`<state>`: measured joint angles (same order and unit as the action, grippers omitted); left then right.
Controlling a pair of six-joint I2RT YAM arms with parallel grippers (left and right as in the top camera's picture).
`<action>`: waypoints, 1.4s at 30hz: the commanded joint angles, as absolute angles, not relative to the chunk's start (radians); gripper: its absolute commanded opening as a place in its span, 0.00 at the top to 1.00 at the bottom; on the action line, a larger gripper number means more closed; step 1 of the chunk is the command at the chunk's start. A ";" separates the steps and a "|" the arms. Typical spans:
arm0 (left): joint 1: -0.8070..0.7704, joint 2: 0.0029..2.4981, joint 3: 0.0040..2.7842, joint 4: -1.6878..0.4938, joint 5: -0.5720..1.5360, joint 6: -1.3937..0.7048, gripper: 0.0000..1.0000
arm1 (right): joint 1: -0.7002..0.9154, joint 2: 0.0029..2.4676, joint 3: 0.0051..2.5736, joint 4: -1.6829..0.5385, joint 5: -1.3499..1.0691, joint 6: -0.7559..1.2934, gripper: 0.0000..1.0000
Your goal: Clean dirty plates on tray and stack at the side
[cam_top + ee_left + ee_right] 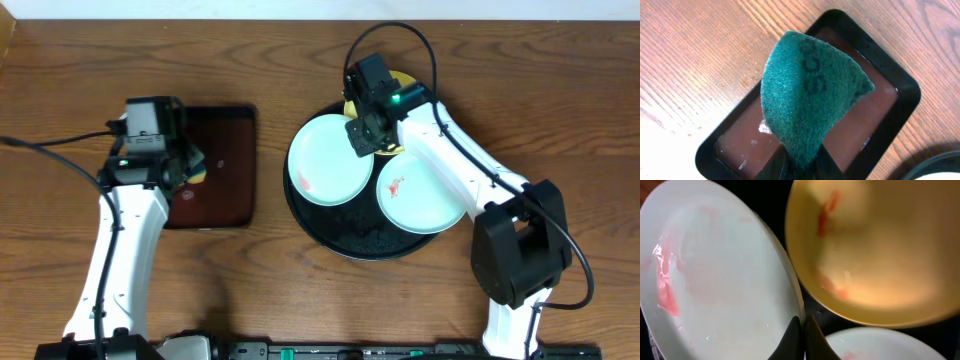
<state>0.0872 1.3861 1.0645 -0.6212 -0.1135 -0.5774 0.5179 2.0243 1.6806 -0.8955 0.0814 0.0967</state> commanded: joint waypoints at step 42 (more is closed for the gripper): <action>0.132 1.549 1.055 -0.560 0.150 -0.423 0.92 | 0.925 1.947 1.926 -1.087 0.973 -0.114 0.99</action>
